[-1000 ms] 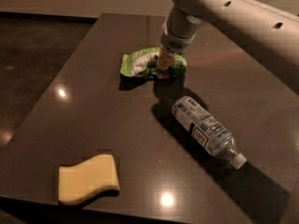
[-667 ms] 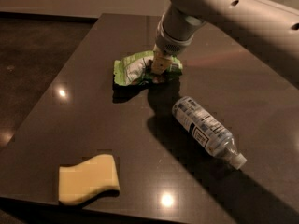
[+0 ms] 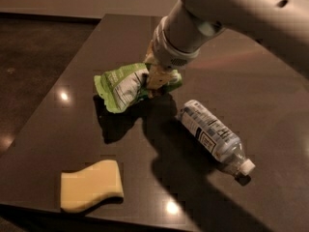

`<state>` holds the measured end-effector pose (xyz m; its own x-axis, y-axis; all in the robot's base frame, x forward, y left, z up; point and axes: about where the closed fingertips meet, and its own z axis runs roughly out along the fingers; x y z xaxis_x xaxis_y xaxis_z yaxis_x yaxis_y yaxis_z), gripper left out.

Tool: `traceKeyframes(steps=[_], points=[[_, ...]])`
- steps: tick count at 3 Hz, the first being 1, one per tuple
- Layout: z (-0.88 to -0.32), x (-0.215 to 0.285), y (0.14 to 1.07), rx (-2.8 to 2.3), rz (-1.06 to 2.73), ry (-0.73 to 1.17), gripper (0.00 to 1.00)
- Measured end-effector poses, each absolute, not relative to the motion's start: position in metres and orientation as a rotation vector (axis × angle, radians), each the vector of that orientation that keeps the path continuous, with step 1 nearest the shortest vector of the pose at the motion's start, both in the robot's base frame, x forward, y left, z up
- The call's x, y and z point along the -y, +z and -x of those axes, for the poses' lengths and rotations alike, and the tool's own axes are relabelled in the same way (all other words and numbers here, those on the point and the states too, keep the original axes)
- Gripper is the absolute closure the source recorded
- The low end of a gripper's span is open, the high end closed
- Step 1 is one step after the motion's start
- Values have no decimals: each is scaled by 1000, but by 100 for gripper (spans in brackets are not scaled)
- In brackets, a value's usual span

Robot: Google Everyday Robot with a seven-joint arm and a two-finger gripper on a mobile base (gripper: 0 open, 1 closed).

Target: Move green rice chip bag near sponge

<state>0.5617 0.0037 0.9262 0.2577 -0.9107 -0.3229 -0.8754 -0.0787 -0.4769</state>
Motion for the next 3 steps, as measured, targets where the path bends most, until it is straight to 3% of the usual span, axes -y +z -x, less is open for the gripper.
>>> traceKeyframes(steps=[2,3], points=[[-482,-38,937,-1267,2137,64,100],[-451,-57,931,-1090,2247,120,82]])
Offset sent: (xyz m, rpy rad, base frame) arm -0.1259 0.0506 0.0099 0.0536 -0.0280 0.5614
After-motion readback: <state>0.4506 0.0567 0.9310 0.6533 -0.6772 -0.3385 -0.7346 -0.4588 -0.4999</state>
